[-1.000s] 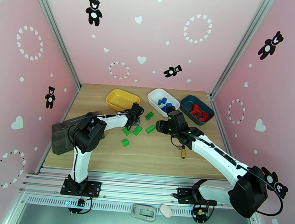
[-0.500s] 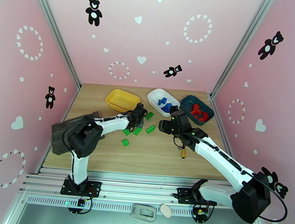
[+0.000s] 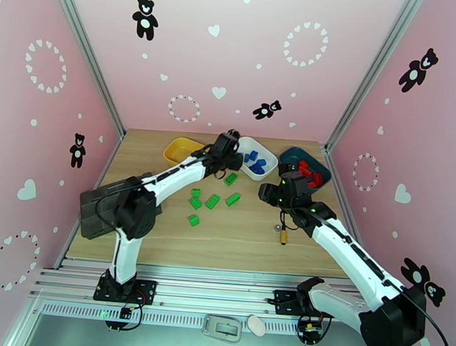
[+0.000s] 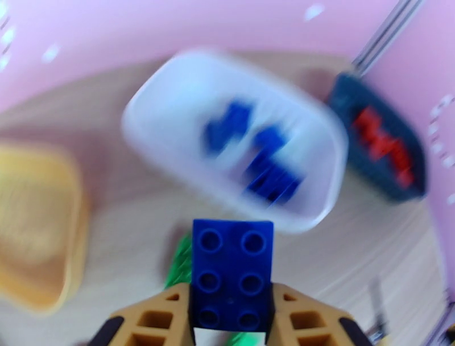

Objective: Sort the legos into containers by color

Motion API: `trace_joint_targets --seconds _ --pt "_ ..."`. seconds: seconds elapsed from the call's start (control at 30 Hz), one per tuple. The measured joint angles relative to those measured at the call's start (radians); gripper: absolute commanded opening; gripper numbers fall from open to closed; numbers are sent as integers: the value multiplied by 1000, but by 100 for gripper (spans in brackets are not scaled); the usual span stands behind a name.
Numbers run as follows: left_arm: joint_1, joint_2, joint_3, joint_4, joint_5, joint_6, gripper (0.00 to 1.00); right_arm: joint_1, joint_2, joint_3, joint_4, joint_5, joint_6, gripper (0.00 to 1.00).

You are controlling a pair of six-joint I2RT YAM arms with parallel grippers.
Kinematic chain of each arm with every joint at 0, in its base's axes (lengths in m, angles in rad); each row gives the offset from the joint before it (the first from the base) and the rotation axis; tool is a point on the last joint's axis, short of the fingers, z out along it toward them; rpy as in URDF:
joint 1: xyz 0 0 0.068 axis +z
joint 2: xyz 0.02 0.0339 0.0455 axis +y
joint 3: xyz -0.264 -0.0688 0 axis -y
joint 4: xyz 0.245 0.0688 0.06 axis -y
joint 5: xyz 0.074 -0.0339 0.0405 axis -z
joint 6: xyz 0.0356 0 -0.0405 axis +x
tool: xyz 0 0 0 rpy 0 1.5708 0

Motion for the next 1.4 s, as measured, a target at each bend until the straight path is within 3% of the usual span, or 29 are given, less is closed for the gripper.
trace_joint_targets --seconds 0.1,0.17,0.23,0.43,0.6,0.77,1.07,1.4 --pt "3 139 204 -32 56 -24 41 -6 -18 0 -13 -2 -5 58" --pt "6 246 341 -55 97 -48 62 -8 -29 -3 -19 -2 -6 58" --pt "11 338 449 -75 134 -78 72 -10 -39 -8 -26 -3 -6 58" --pt "28 429 494 -116 186 -125 78 -10 -64 -21 -45 -3 -8 59" --pt "30 328 325 -76 189 -127 78 -10 -71 -29 -50 -4 -10 60" --pt "28 121 73 -21 164 -122 79 -10 -50 -30 -47 -23 -14 64" --pt "28 -252 -325 52 21 -88 76 -2 62 -30 -10 -74 -13 69" --pt "23 -350 -659 55 -19 21 76 29 223 -26 53 -110 -13 71"
